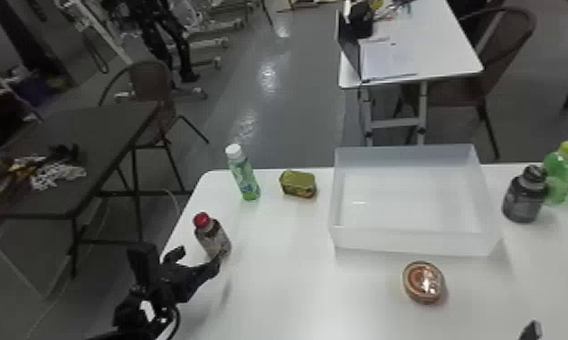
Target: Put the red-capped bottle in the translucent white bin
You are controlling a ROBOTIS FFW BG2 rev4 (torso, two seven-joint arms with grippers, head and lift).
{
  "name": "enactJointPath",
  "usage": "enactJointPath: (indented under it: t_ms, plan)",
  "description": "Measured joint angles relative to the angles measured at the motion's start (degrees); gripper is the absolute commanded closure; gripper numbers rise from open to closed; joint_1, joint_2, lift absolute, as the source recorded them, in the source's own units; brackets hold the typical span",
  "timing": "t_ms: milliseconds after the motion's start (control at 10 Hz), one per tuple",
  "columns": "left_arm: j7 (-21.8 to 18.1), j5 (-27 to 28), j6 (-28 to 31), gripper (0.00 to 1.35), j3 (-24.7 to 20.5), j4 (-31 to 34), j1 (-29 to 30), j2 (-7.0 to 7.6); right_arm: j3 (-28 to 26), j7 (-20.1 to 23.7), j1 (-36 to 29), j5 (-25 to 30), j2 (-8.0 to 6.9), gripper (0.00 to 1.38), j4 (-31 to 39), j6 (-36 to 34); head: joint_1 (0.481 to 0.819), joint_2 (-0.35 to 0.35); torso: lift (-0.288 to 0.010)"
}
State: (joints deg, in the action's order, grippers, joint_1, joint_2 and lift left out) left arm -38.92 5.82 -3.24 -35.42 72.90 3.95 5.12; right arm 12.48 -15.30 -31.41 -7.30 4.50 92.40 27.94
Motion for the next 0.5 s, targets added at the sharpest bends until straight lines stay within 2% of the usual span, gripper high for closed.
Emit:
enactJointPath:
  t_ms: [200,500]
  plan:
    - [-0.3,1.2,0.1,0.25,0.6,-3.3,-3.0,2.78,-0.1,0.4,0.2,-0.2,-0.1,0.14,-0.2,0.0,0.695,0.35,-0.035]
    - [-2.6,3.4,-0.5,0.24,3.5,-12.3,-9.1,5.98,-0.1,1.4,0.7,-0.7,-0.11,0.14,-0.6,0.0,0.695,0.331,-0.035]
